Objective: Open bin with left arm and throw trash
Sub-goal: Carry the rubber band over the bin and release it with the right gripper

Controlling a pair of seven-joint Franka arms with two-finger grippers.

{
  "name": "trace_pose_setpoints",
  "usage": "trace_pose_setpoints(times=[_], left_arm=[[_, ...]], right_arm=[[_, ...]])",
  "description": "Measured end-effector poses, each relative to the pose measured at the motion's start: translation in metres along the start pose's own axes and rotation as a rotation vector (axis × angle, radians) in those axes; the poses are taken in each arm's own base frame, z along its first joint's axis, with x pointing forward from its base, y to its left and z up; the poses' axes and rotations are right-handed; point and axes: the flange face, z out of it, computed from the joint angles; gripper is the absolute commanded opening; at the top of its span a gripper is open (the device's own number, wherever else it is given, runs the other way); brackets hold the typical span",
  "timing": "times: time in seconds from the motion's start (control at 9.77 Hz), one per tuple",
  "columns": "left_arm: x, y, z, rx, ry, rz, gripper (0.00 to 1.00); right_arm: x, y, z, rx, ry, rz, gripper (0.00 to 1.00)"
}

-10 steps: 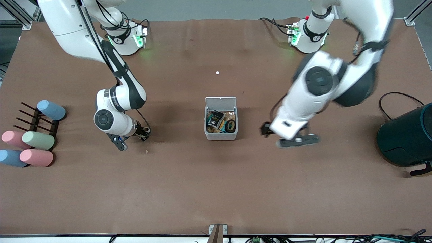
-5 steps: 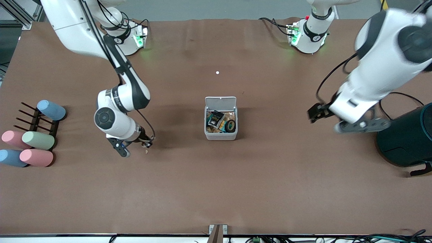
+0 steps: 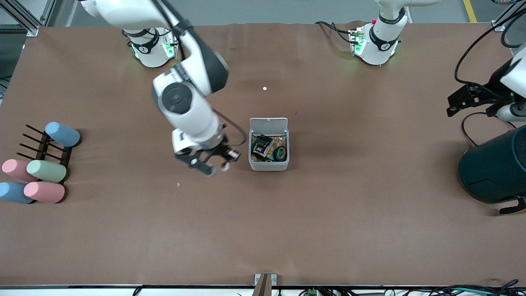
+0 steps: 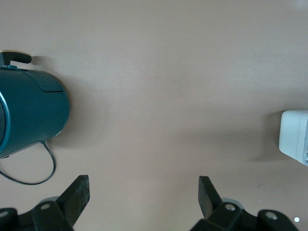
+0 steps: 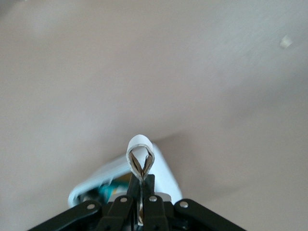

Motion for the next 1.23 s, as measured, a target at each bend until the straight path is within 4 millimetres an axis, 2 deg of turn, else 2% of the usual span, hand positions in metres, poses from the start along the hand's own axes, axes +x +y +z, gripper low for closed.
trace_pose_setpoints(times=[0.1, 0.2, 0.31, 0.61, 0.82, 0.92, 1.02, 1.23], left_arm=[[0.001, -0.012, 0.001, 0.001, -0.002, -0.021, 1.0], [0.0, -0.016, 0.0, 0.0, -0.002, -0.029, 1.0], [0.0, -0.014, -0.001, -0.001, -0.001, -0.026, 1.0], [0.0, -0.014, -0.001, -0.001, -0.001, -0.026, 1.0], [0.0, -0.018, -0.001, -0.001, -0.002, -0.035, 1.0], [0.0, -0.018, -0.001, -0.001, -0.003, -0.035, 1.0], [0.001, -0.018, 0.0, -0.001, -0.003, -0.036, 1.0], [0.001, -0.018, 0.0, -0.001, -0.003, -0.037, 1.0]], right_arm=[[-0.031, -0.017, 0.007, 0.002, -0.007, -0.047, 0.0], [-0.054, -0.027, 0.017, 0.0, -0.014, -0.081, 0.0], [-0.065, -0.032, 0.029, -0.004, -0.019, -0.098, 0.0], [-0.073, -0.032, 0.064, -0.044, -0.041, -0.11, 0.01], [-0.081, -0.031, 0.09, -0.076, -0.06, -0.121, 0.08], [-0.086, -0.032, 0.098, -0.085, -0.065, -0.128, 0.2], [-0.088, -0.032, 0.102, -0.09, -0.068, -0.13, 0.7], [-0.089, -0.032, 0.102, -0.088, -0.073, -0.127, 0.79]])
